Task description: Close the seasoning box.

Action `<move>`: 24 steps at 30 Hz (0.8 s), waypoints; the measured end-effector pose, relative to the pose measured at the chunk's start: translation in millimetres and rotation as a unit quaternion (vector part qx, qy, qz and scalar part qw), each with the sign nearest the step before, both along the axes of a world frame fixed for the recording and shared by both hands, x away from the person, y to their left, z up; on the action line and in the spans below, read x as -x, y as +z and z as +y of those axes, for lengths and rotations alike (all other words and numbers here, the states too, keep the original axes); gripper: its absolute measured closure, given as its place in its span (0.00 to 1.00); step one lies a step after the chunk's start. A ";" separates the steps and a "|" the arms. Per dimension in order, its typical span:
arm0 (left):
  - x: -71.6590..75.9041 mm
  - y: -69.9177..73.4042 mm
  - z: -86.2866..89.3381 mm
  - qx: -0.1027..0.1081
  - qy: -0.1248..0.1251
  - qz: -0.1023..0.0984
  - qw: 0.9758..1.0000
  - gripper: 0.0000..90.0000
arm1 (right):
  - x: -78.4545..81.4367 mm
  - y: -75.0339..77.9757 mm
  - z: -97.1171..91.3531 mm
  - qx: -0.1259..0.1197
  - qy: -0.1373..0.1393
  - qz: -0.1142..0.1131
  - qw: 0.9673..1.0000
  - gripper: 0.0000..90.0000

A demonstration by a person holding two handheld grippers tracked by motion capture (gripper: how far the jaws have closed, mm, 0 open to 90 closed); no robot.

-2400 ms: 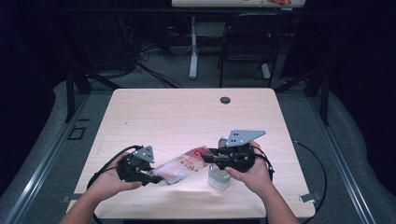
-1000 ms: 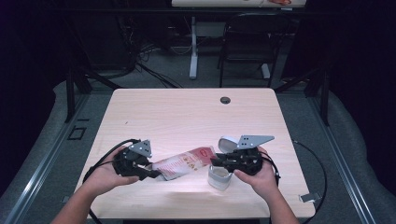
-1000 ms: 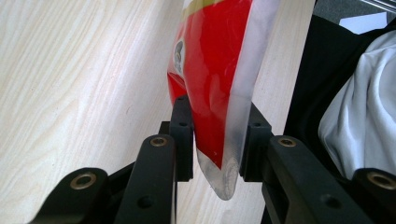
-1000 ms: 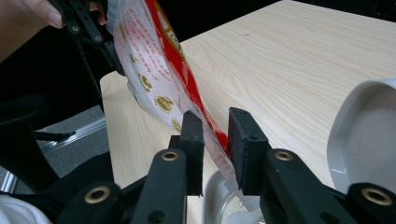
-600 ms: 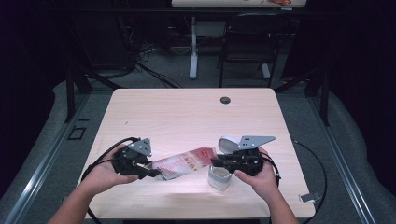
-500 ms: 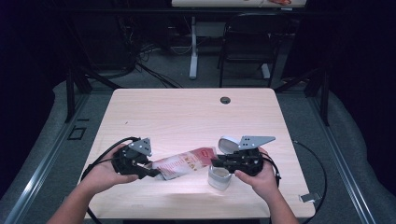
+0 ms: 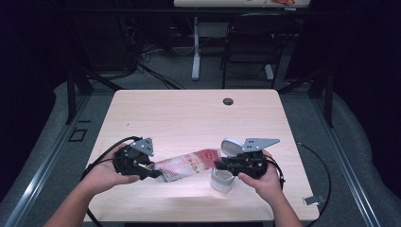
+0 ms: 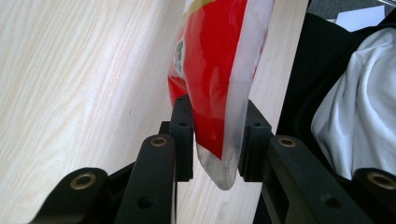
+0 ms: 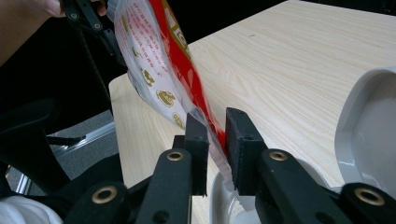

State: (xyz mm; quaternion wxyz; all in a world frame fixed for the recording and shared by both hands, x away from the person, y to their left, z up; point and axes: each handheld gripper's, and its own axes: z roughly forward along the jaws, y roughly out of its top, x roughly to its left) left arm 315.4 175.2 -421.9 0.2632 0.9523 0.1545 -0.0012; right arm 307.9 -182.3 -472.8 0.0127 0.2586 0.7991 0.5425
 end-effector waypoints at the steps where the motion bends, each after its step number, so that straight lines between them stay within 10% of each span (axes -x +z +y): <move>1: -0.2 1.1 -0.1 -0.002 -0.001 0.000 1.000 0.80 | 0.0 0.0 -0.2 0.001 0.000 0.000 1.000 0.89; 24: -1.4 16.3 0.6 0.019 0.007 -0.004 1.000 0.80 | 0.2 -2.8 -3.2 -0.008 -0.002 0.007 1.000 0.91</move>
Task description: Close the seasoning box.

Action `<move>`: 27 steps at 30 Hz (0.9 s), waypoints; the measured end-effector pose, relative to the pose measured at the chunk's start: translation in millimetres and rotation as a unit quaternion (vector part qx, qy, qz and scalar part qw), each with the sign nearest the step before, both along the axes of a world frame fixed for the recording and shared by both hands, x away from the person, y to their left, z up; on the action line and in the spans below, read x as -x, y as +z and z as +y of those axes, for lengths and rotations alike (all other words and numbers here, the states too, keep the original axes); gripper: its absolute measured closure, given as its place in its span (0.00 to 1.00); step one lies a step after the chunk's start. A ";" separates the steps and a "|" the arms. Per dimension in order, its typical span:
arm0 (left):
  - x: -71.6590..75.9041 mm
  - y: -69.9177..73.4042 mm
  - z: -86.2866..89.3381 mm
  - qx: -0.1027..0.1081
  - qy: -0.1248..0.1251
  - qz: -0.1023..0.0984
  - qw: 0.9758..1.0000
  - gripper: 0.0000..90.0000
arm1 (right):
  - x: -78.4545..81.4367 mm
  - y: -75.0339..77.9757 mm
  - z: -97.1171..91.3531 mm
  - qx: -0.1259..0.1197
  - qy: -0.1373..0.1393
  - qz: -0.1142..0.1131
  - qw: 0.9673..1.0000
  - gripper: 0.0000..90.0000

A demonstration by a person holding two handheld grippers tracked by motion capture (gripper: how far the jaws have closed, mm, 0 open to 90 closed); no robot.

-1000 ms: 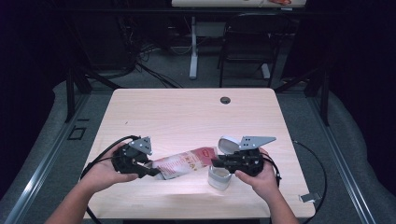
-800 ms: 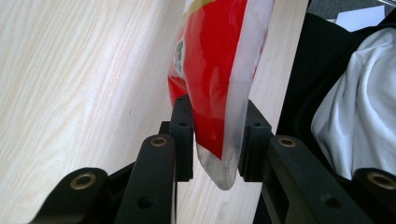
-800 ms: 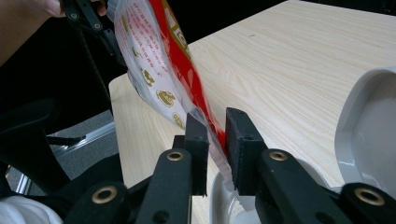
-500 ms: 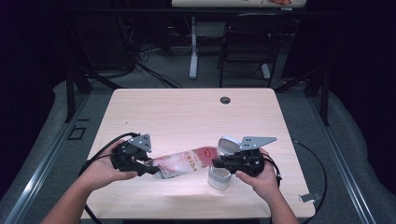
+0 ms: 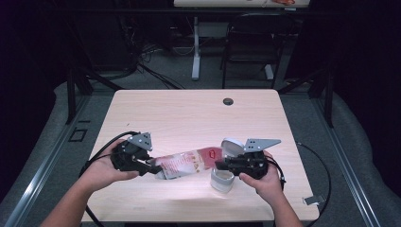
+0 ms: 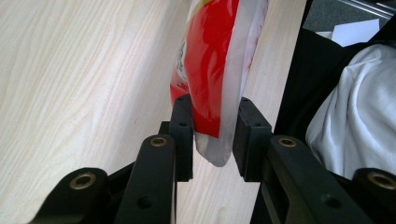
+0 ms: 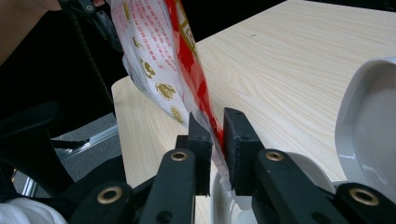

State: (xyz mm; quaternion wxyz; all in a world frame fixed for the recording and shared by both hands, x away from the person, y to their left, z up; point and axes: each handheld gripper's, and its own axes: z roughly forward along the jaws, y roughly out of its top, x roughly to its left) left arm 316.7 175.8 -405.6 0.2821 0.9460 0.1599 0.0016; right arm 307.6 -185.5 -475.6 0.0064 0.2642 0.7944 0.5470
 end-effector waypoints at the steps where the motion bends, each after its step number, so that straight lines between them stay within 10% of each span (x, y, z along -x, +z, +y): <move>1: -0.1 0.4 0.1 0.001 0.000 0.000 1.000 0.80 | 0.0 0.0 -0.1 0.000 0.000 0.000 1.000 0.91; 27: -1.8 17.5 -3.2 0.017 -0.002 -0.011 1.000 0.81 | -0.2 -2.2 -2.3 -0.004 0.001 0.004 1.000 0.91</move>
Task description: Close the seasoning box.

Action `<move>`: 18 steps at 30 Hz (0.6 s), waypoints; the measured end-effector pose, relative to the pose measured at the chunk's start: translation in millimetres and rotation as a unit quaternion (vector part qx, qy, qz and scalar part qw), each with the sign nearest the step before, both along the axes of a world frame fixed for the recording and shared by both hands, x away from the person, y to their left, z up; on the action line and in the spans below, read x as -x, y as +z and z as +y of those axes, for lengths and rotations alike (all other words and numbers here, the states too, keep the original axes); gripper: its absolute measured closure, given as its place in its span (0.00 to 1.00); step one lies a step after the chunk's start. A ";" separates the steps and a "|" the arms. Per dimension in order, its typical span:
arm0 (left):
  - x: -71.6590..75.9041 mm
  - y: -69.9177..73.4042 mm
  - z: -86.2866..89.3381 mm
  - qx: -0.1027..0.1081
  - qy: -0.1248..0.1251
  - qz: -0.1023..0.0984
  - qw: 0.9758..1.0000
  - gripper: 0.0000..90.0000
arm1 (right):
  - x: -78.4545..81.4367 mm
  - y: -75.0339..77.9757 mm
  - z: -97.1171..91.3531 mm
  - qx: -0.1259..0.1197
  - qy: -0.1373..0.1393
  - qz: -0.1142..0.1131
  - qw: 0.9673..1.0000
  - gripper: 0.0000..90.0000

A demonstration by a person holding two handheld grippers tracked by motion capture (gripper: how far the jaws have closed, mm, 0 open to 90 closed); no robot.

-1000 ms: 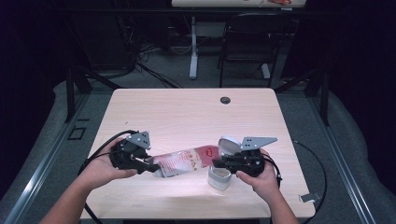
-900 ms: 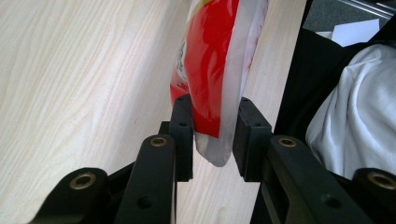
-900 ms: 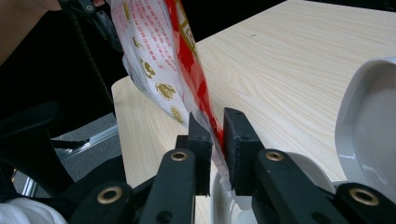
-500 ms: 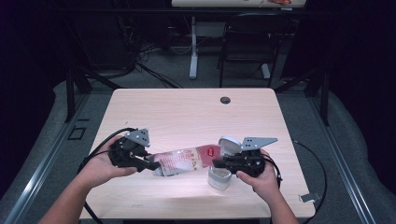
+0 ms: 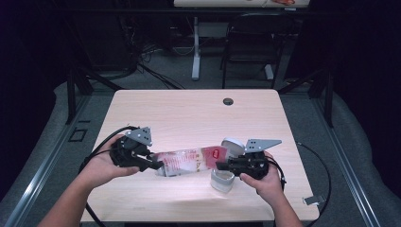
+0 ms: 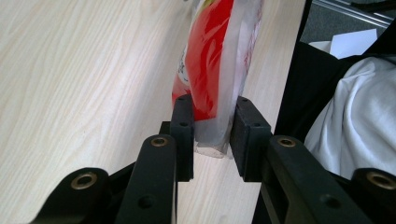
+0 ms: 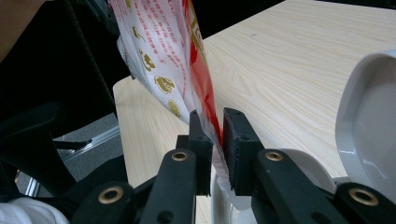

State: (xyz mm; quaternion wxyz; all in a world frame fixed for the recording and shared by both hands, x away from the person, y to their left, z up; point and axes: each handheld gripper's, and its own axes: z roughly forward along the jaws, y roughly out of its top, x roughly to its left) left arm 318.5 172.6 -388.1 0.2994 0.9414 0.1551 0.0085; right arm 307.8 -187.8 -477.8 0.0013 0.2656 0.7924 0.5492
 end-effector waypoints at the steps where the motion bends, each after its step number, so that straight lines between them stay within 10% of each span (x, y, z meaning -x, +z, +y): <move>1: -0.3 0.8 -0.2 0.000 0.000 -0.001 1.000 0.81 | -0.1 -0.3 -0.2 -0.001 -0.001 0.000 1.000 0.91; 18: -2.8 7.8 -4.4 0.003 -0.003 -0.009 1.000 0.81 | -1.9 -3.5 -3.4 -0.007 -0.002 0.004 1.000 0.91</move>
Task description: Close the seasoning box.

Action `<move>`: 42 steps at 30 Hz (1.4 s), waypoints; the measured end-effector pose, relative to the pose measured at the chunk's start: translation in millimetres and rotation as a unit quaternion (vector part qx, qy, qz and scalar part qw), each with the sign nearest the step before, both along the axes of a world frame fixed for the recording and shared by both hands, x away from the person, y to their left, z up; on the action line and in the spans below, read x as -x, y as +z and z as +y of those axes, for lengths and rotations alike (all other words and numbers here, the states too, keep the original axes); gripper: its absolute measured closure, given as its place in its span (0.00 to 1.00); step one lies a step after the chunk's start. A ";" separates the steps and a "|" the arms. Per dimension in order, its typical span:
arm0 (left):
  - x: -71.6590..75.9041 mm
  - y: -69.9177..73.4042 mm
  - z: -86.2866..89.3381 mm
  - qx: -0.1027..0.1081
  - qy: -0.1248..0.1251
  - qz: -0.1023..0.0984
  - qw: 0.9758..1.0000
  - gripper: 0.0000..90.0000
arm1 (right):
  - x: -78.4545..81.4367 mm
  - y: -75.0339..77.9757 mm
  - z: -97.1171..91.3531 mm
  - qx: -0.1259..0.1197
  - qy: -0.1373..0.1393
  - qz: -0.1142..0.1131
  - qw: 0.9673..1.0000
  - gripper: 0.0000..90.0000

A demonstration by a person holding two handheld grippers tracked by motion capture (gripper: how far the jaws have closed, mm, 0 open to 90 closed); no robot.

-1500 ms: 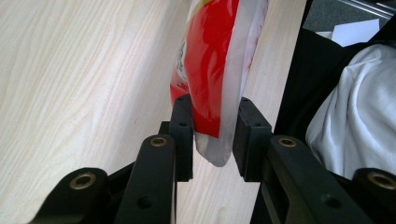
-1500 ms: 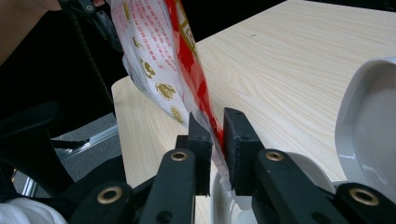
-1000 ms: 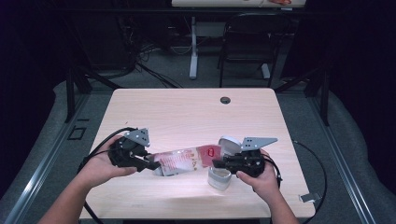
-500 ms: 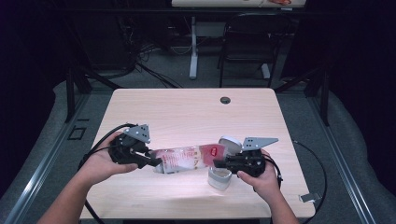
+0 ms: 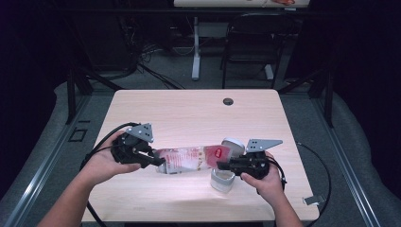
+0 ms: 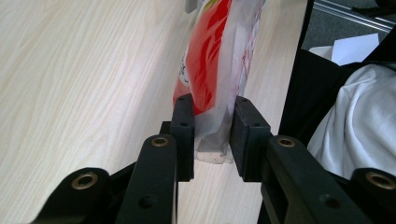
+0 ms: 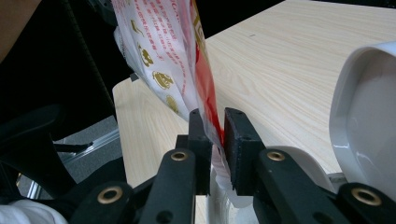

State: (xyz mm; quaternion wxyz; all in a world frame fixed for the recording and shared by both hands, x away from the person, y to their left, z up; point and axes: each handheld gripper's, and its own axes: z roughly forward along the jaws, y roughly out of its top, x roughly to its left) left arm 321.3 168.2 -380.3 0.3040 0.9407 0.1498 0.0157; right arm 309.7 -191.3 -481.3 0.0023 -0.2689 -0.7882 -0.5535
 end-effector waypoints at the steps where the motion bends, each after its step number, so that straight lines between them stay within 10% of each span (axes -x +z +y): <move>1: -0.2 0.9 -0.5 -0.002 0.000 0.000 1.000 0.81 | 0.0 0.0 -0.2 0.000 0.000 0.000 1.000 0.91; 42: -6.9 18.0 -20.9 -0.001 -0.007 -0.019 1.000 0.82 | -0.5 -3.1 -9.2 0.004 -0.016 -0.003 1.000 0.91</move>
